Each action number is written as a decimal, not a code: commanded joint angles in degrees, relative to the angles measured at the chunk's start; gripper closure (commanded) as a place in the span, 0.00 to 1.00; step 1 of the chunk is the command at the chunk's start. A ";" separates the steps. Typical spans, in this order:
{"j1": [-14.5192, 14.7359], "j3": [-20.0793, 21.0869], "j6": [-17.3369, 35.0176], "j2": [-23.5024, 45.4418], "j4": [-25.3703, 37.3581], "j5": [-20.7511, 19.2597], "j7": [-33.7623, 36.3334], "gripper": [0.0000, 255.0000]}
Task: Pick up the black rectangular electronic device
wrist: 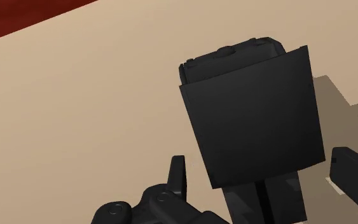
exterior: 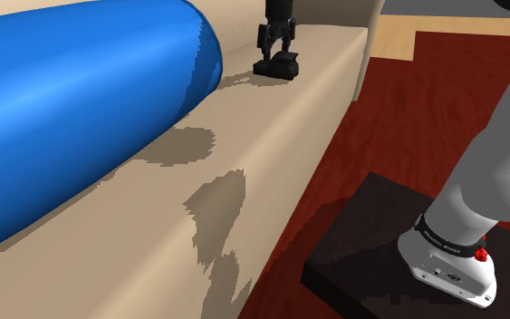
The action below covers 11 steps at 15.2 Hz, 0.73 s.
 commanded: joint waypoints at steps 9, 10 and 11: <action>0.04 0.03 2.97 -0.32 -3.26 -0.02 0.04 1.00; 0.04 0.04 2.97 -0.35 -3.29 -0.02 0.05 1.00; 0.04 0.03 3.00 -0.36 -3.33 -0.02 0.04 1.00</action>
